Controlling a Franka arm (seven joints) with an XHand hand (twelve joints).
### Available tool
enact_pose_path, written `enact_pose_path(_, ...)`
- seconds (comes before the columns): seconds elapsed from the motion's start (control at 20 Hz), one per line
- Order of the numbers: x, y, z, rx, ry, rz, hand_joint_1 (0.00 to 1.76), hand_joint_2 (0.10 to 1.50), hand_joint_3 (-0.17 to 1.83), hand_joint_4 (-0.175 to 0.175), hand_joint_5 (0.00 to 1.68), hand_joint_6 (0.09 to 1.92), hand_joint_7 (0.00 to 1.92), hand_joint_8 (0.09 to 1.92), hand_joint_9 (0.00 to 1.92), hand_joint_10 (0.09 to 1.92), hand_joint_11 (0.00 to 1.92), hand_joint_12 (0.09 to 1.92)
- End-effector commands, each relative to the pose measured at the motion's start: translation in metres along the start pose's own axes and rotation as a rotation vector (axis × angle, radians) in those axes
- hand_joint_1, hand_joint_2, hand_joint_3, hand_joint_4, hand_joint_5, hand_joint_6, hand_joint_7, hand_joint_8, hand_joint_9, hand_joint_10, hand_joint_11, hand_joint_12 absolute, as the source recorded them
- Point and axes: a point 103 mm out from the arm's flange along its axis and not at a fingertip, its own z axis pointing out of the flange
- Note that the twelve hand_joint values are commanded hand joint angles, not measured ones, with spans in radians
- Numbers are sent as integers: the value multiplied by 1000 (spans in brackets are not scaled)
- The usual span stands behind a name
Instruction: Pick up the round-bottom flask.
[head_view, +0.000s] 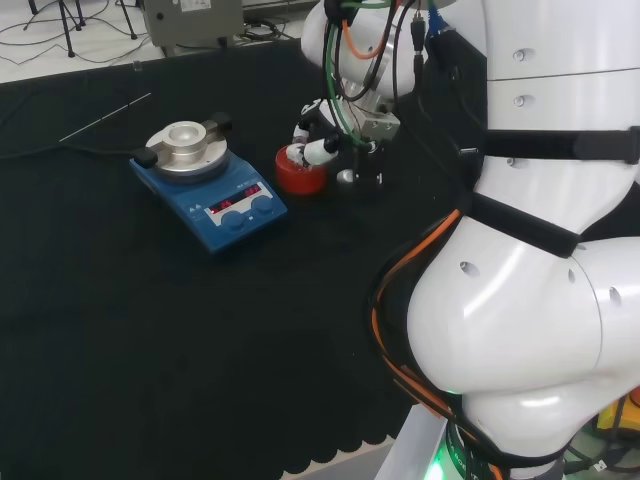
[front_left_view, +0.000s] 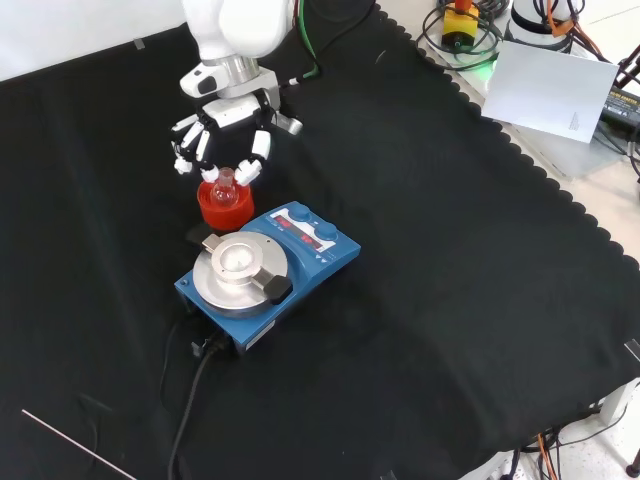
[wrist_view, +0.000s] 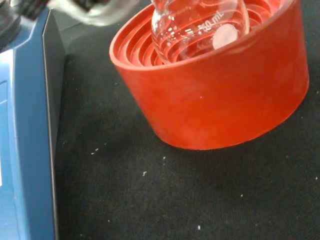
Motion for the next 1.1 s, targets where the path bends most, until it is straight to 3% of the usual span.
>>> enact_pose_path(0.05, 8, 1, 1, -44, -40, 2, 1036, 870, 393, 166, 1057, 904, 480, 564, 598, 560, 130, 1335)
enact_pose_path(0.25, 2, 1, -5, -68, -43, 22, 1056, 815, 523, 175, 1072, 965, 519, 543, 644, 530, 171, 1327)
enact_pose_path(0.45, 4, 2, -11, -65, -50, 9, 1056, 797, 566, 175, 1067, 989, 526, 542, 657, 526, 185, 1324)
enact_pose_path(0.55, 6, 1, -33, -57, -46, -2, 1056, 794, 573, 175, 1067, 993, 529, 543, 660, 526, 188, 1324)
enact_pose_path(1.1, 50, 0, -83, -36, -102, -15, 1059, 761, 638, 175, 1070, 1014, 536, 544, 666, 523, 211, 1322)
